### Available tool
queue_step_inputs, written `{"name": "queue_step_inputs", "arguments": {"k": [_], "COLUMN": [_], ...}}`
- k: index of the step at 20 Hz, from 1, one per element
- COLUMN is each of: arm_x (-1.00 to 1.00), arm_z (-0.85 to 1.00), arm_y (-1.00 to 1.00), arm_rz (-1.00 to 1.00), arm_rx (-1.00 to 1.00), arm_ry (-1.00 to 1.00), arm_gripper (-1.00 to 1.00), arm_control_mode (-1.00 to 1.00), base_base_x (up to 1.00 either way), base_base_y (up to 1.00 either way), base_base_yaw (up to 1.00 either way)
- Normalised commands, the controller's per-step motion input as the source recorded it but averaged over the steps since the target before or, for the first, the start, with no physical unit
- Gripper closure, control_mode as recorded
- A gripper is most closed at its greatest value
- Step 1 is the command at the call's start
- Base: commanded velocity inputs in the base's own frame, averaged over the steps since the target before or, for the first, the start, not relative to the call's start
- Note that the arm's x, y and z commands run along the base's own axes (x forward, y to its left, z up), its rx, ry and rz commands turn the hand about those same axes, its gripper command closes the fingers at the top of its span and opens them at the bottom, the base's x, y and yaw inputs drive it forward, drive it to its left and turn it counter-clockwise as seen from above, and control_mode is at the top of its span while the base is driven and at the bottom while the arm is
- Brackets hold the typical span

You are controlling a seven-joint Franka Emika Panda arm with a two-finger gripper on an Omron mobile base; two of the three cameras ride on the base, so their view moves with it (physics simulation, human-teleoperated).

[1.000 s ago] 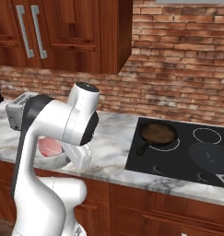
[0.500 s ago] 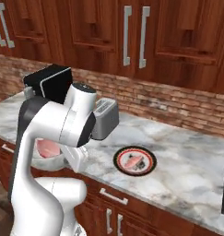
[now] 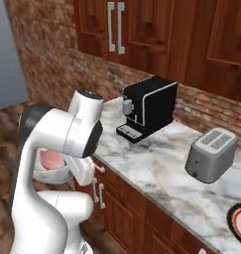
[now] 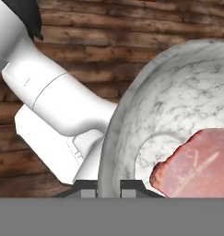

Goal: Place one of the steaks on the plate and the other in the bowl. Then place the bowl in the fridge.

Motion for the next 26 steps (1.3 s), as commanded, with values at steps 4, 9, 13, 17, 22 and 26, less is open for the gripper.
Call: {"name": "queue_step_inputs", "arguments": {"k": [4,9,13,17,22,26], "arm_x": [0.00,0.00,0.00,0.00,0.00,0.00], "arm_z": [0.00,0.00,0.00,0.00,0.00,0.00], "arm_y": [0.00,0.00,0.00,0.00,0.00,0.00], "arm_rz": [0.00,0.00,0.00,0.00,0.00,0.00], "arm_rx": [0.00,0.00,0.00,0.00,0.00,0.00], "arm_ry": [0.00,0.00,0.00,0.00,0.00,0.00], "arm_gripper": [1.00,1.00,1.00,1.00,1.00,1.00], "arm_control_mode": [1.00,1.00,1.00,1.00,1.00,1.00], "base_base_x": [0.00,0.02,0.16,0.86,0.98,0.88], "base_base_y": [1.00,1.00,0.94,0.39,0.15,0.35], "base_base_yaw": [0.68,0.66,0.61,0.62,0.51,0.55]}}
